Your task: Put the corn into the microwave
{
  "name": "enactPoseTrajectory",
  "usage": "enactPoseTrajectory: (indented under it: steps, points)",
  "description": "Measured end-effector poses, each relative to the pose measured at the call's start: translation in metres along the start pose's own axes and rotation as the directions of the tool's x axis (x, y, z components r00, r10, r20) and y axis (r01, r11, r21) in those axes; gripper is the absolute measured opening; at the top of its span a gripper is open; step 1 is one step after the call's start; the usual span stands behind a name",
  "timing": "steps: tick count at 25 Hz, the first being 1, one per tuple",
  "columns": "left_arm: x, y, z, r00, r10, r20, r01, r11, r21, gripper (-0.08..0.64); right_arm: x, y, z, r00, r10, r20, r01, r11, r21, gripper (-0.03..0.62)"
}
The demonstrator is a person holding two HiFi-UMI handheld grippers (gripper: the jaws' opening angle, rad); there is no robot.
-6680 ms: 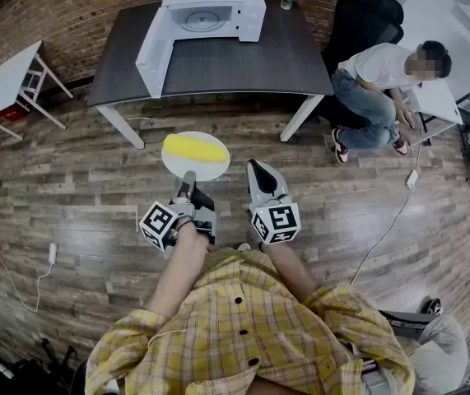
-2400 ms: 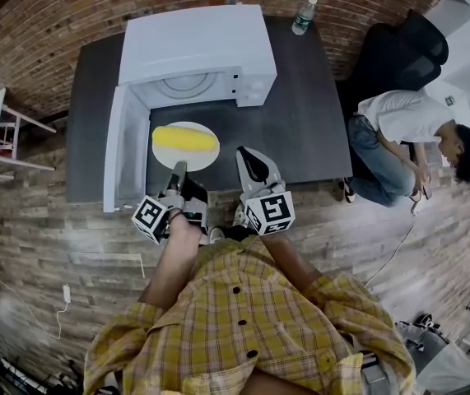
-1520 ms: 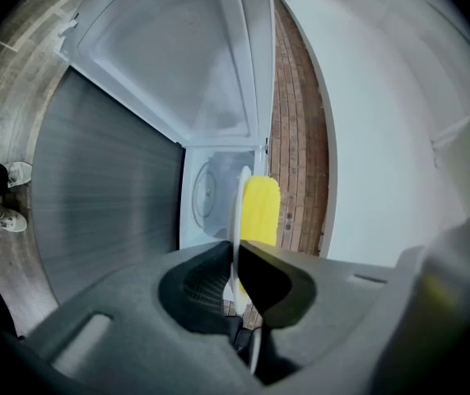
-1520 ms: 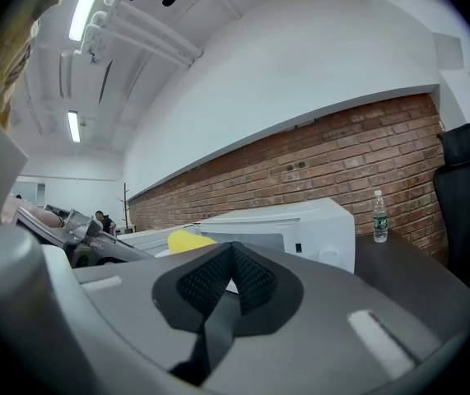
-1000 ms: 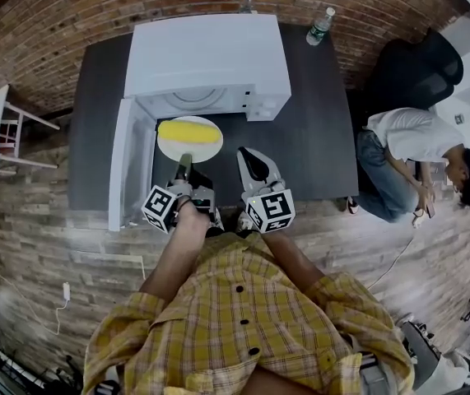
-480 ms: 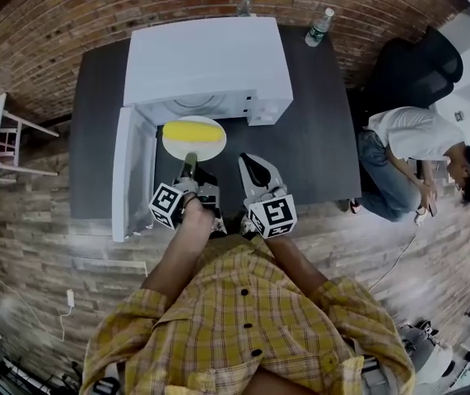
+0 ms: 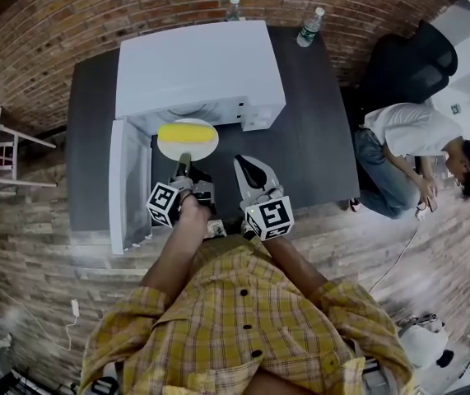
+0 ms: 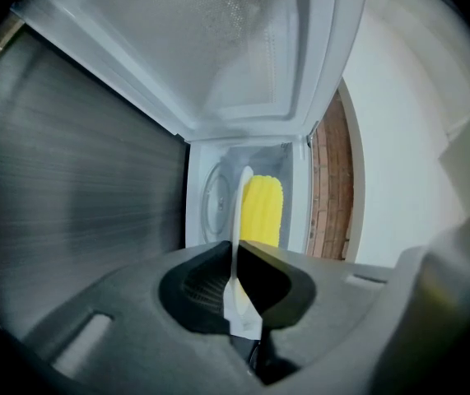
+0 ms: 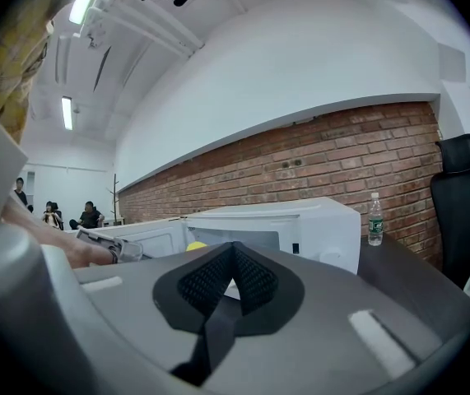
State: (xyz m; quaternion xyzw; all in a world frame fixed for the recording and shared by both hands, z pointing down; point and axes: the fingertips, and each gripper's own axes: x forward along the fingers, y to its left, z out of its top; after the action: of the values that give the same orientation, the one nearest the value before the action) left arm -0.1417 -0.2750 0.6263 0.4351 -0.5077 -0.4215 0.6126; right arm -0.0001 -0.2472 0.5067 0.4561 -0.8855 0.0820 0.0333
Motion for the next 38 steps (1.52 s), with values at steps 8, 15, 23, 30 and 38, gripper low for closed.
enactPoseTrajectory:
  steps: [8, 15, 23, 30, 38]
  points:
    - [0.025, 0.011, 0.014, 0.999, 0.028, 0.032, -0.028, 1.0, 0.002, 0.02, 0.007, -0.009, 0.001, 1.0, -0.003, -0.007, 0.003, 1.0, -0.005, -0.005]
    - [0.043, 0.02, 0.015, 0.998, 0.045, 0.04, -0.045, 0.999, 0.009, 0.021, 0.011, -0.012, 0.0, 1.0, 0.005, -0.012, -0.006, 1.0, -0.024, -0.005]
    - [0.063, 0.03, 0.018, 0.998, 0.054, 0.045, -0.054, 0.998, 0.009, 0.025, 0.016, -0.016, 0.0, 1.0, 0.0, -0.025, -0.001, 1.0, -0.023, -0.005]
    - [0.079, 0.039, 0.02, 0.996, 0.074, 0.041, -0.075, 0.997, 0.027, 0.029, 0.018, -0.017, -0.002, 0.999, 0.008, -0.035, -0.009, 0.999, -0.032, -0.002]
    - [0.094, 0.049, 0.029, 0.993, 0.099, 0.064, -0.101, 0.995, 0.026, 0.029, 0.015, -0.025, -0.007, 0.998, -0.015, -0.053, 0.014, 0.999, -0.034, -0.002]
